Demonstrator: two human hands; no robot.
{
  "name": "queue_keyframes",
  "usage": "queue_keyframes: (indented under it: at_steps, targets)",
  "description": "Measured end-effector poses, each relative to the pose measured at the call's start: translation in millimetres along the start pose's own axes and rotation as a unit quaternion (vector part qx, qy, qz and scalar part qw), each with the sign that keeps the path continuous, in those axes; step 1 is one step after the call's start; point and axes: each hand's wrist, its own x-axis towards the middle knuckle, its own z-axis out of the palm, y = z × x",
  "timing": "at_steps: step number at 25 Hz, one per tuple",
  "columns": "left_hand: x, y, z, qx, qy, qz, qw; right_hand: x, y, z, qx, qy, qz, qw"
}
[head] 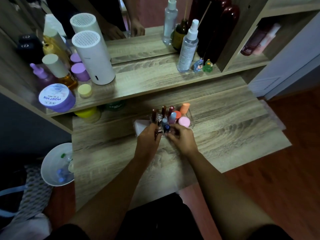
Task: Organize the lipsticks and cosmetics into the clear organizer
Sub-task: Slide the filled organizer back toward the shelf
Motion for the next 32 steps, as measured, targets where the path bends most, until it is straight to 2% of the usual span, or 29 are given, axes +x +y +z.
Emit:
queue_keyframes:
  at_steps: [5, 8, 12, 14, 16, 21, 24, 32]
  targets:
    - [-4.9, 5.8, -11.5, -0.008, 0.024, 0.016, 1.0, -7.7, -5.7, -11.6, -0.026, 0.02, 0.011, 0.999]
    - [-5.0, 9.3, -26.3, -0.033, 0.08, 0.032, 0.996, -8.9, -13.0, -22.0, -0.056, 0.052, 0.01, 0.997]
    - [-3.6, -3.6, -44.8, -0.061, 0.184, -0.068, 0.979, -7.7, -11.6, -32.6, -0.102, 0.093, 0.07, 0.988]
    - [-3.7, -13.2, -46.9, -0.052, 0.159, -0.142, 0.976, -8.9, -8.7, -34.1, -0.118, 0.079, 0.118, 0.983]
    - [-5.8, -22.2, -45.4, -0.037, 0.088, -0.192, 0.977, -9.3, -6.3, -33.2, -0.109, 0.058, 0.159, 0.98]
    - [-6.2, -40.6, -40.2, -0.016, -0.063, -0.203, 0.977, -4.3, 1.6, -22.7, -0.077, 0.037, 0.224, 0.971]
    - [-3.1, -45.7, -38.8, -0.031, -0.096, -0.2, 0.975, 0.5, 7.8, -17.8, -0.079, 0.05, 0.223, 0.97]
    - [7.9, -39.1, -37.3, -0.035, -0.119, -0.176, 0.977, 10.5, 20.0, -21.8, -0.06, 0.109, 0.209, 0.97]
